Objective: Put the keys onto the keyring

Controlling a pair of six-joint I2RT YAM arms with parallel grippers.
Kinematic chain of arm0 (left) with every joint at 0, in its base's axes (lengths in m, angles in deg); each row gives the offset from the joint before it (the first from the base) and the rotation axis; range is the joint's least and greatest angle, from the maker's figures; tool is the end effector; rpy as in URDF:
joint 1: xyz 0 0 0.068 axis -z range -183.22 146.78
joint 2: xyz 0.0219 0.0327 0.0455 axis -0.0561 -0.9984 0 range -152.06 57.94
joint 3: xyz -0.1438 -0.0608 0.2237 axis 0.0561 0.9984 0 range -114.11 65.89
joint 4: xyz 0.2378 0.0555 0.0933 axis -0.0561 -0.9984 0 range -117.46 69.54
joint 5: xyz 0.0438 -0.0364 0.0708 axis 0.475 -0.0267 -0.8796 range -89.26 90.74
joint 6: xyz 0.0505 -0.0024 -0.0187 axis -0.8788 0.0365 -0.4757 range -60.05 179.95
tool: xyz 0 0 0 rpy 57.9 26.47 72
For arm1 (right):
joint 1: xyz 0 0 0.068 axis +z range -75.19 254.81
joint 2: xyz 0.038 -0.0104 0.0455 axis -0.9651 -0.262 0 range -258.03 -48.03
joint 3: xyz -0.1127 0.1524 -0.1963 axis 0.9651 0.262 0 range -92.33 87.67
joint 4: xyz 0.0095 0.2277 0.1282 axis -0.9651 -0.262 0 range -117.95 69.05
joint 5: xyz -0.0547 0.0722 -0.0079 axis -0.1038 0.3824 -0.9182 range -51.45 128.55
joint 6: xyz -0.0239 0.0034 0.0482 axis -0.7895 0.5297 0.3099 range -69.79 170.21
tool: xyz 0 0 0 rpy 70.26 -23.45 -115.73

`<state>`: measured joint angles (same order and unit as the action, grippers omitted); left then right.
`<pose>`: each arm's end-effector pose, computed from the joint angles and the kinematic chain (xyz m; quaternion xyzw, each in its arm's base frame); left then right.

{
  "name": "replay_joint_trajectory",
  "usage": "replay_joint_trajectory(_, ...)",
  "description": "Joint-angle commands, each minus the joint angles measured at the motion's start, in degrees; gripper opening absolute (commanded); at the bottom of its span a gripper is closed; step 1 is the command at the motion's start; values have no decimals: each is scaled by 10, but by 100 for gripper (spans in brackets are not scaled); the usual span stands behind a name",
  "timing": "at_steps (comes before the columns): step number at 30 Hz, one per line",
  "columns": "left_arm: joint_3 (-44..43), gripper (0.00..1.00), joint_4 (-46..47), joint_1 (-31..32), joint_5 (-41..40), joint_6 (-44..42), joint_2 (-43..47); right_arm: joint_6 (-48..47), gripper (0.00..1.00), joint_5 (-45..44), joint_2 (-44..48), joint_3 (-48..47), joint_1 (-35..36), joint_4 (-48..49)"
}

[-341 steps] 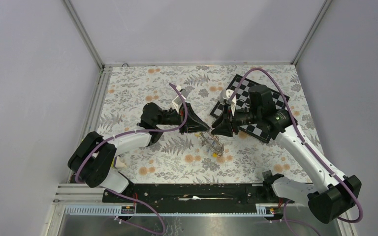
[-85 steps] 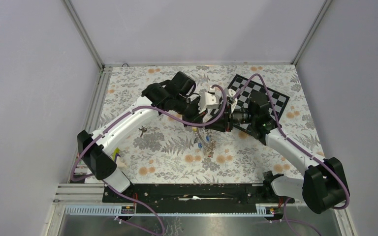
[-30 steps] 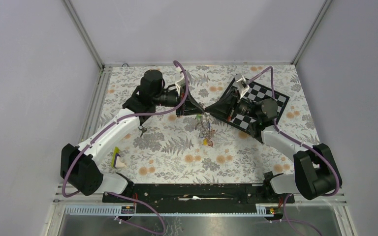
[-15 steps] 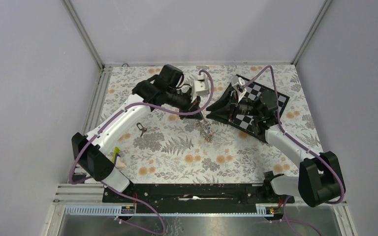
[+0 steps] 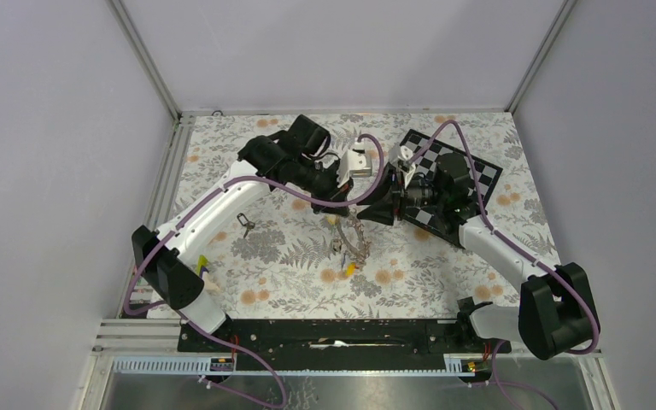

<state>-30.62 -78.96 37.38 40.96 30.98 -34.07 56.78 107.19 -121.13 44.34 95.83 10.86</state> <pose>0.2342 -0.2310 0.3746 0.5967 0.6729 -0.3547 0.2555 0.2426 0.1288 0.2997 -0.4746 0.5179 0.5219 0.4838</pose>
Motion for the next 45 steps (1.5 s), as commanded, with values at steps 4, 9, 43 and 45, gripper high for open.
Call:
replay_joint_trajectory(4,-37,0,11,11,13,-11,-5,-39,50,7,9,-24,19,-21)
replay_joint_trajectory(9,-34,0,11,13,15,-12,-6,-36,42,6,6,-26,22,-21)
replay_joint_trajectory(43,259,28,474,-52,133,205,156,421,0,-111,-38,49,15,471)
replay_joint_trajectory(45,257,28,485,-54,135,217,153,424,0,-112,-38,52,14,474)
